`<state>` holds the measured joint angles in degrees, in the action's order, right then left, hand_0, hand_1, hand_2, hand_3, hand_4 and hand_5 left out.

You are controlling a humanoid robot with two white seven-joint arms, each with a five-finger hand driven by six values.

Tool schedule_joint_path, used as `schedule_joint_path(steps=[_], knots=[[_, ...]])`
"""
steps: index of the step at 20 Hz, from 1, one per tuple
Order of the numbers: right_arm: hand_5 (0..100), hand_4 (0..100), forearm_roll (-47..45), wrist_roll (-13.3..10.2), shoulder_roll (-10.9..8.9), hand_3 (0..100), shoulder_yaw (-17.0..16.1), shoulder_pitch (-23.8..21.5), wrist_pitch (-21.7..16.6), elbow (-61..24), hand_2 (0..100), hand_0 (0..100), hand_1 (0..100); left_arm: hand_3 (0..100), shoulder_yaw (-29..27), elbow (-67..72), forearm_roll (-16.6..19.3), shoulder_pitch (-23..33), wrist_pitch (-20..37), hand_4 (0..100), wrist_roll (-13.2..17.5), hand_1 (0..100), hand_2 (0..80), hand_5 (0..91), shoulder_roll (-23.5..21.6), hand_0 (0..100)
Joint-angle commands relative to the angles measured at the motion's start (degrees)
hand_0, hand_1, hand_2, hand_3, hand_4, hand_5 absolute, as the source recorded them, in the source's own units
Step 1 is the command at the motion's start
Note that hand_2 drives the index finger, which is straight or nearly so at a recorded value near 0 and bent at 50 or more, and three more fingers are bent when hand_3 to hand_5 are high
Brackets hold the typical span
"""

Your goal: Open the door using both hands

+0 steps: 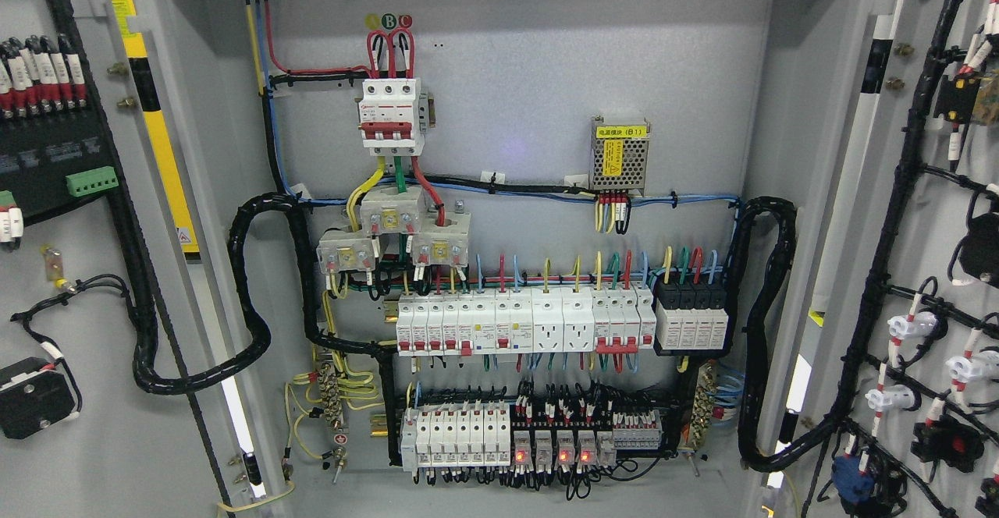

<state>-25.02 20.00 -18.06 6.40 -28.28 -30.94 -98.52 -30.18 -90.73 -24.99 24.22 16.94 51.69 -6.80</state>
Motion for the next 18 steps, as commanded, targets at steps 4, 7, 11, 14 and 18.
schedule_joint_path(steps=[4,7,11,14,18], knots=[[0,0,4.8,0.0,3.82,0,8.4,-0.2,0.1,25.6,0,21,11,0,5.0,25.1,4.2,-0.8,0.5,0,-2.0,10,0.0,0.0,4.5,0],[0,0,5.1,0.0,5.14,0,9.8,0.3,0.1,33.5,0,21,11,0,5.4,32.5,4.4,-1.2,0.7,0,-3.2,11,0.0,0.0,4.6,0],[0,0,10.1,-0.7,7.86,0,9.2,3.3,0.2,46.6,0,21,11,0,5.6,43.5,6.3,-1.3,1.8,0,-8.7,12,0.0,0.0,4.6,0],[0,0,10.3,-2.5,9.89,0,8.8,6.1,0.6,56.7,0,21,11,0,6.1,52.8,9.4,-2.6,1.8,0,-9.9,15,0.0,0.0,4.4,5],[0,0,10.4,-7.2,10.5,0,8.9,9.5,3.5,67.3,0,21,11,0,6.7,62.2,10.4,-5.1,1.8,0,-10.0,16,0.0,0.0,4.2,13]])
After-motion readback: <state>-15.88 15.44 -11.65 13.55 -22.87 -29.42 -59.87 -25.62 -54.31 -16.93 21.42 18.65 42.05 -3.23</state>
